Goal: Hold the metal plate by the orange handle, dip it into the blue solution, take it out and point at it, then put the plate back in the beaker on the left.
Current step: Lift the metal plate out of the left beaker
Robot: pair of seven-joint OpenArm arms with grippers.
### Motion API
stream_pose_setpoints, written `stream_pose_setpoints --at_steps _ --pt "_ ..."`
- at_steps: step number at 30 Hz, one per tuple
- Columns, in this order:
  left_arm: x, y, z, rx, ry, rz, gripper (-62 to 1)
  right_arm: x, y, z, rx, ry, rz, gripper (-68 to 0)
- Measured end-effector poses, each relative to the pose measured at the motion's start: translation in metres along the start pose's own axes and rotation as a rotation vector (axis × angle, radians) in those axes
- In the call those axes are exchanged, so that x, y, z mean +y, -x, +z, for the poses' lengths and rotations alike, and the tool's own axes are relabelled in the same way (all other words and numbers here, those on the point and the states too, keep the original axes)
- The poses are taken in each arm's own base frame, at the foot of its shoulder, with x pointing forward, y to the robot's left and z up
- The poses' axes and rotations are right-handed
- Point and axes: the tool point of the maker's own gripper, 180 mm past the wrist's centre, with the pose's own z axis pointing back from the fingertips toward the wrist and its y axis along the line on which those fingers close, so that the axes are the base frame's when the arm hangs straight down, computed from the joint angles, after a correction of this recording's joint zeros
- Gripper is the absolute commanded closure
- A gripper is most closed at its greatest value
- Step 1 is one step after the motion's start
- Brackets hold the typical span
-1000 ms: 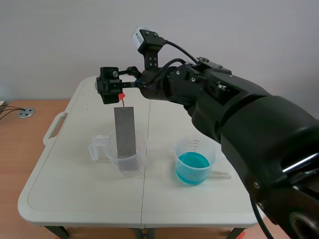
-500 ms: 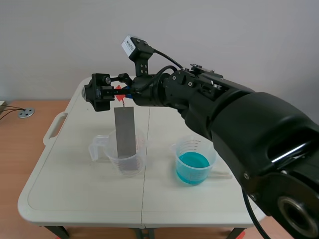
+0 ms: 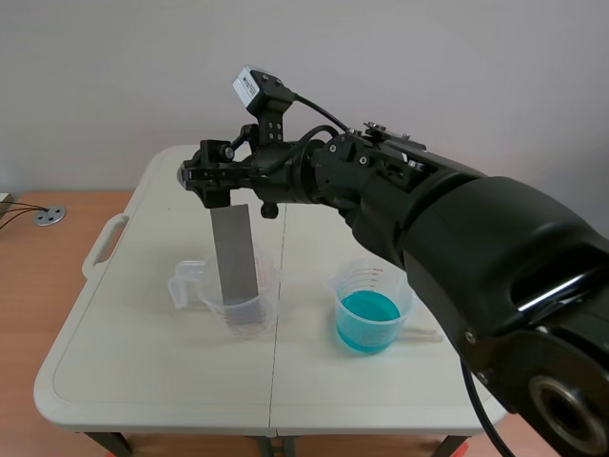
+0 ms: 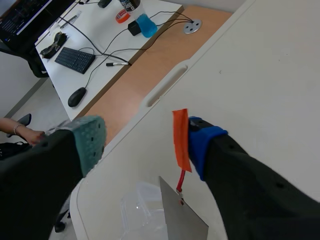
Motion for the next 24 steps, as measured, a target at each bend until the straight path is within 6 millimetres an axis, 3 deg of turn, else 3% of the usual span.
stream_pose_setpoints --at_steps 12,16,24 --pt "0.0 0.0 0.0 0.0 0.0 0.0 -5.8 0.0 -0.002 0.0 -0.012 0.0 0.0 -0.9" --pt "0.0 0.0 0.0 0.0 0.0 0.0 -5.8 0.002 -0.003 0.0 -0.021 -0.013 0.004 -1.1" --pt "0.0 0.0 0.0 0.0 0.0 0.0 -5.8 0.028 -0.008 0.003 -0.068 -0.156 0.025 -1.1"
